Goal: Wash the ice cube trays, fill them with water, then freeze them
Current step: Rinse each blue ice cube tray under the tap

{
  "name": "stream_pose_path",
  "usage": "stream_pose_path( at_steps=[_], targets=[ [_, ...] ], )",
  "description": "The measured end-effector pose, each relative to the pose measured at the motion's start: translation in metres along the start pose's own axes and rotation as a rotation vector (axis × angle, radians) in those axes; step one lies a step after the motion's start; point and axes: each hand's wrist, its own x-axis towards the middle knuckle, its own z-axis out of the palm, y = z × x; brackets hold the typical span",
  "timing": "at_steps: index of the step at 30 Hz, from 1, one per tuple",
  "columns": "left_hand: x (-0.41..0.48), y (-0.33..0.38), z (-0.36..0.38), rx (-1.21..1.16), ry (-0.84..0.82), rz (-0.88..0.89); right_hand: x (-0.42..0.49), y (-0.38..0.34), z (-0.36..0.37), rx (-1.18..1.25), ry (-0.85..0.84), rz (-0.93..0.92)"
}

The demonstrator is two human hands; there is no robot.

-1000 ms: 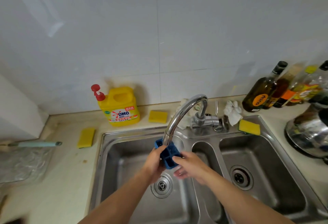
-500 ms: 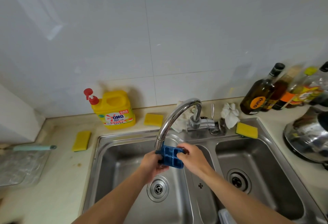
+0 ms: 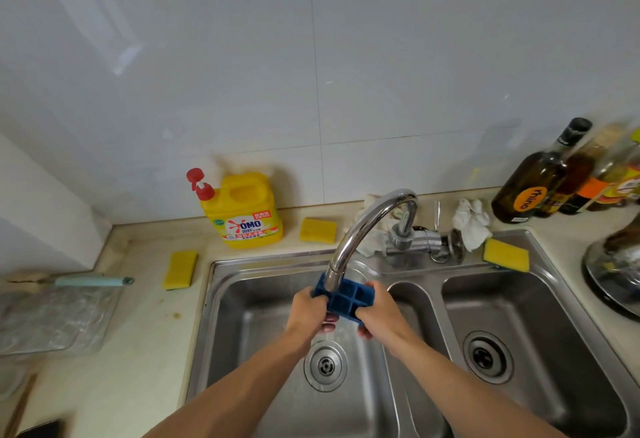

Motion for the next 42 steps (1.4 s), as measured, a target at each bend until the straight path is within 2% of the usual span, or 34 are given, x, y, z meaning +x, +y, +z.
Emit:
stream_pose_path(
  at_steps=[6,10,13,18,20,22,26,33,38,42],
  targets=[
    [-0.002,0.002,-0.007,-0.058,0.003,0.049,0.004,-0.009,0.015,-0.027,0.005,-0.038],
    [0.001,0.001,-0.015,-0.076,0.067,0.098,0.003,-0.011,0.020,0.113,-0.141,0.020],
    [0.003,0.002,-0.022,0.053,0.140,0.143,0.005,-0.010,0.020,0.192,-0.186,0.063],
    [-0.002,0.008,-0.017,0.200,0.144,0.219,0.004,-0.006,0.023,0.142,-0.129,0.104],
    [-0.004,0.007,-0.010,0.162,0.150,0.220,0.004,-0.006,0.025,0.099,-0.073,0.092],
    [-0.003,0.003,-0.006,0.054,0.167,0.142,0.005,-0.007,0.027,0.075,-0.020,0.080],
    [-0.006,0.003,0.002,-0.106,0.096,-0.107,0.002,-0.006,0.028,0.019,0.020,0.050],
    [-0.006,0.005,-0.002,-0.018,0.055,0.012,-0.002,-0.004,0.023,0.052,-0.046,0.039],
    [-0.004,-0.001,-0.003,0.012,-0.040,0.003,0.004,-0.006,0.016,0.055,0.019,0.042],
    [-0.008,0.002,0.001,0.074,-0.105,0.049,0.008,-0.009,0.016,-0.165,0.075,-0.028]
  ],
)
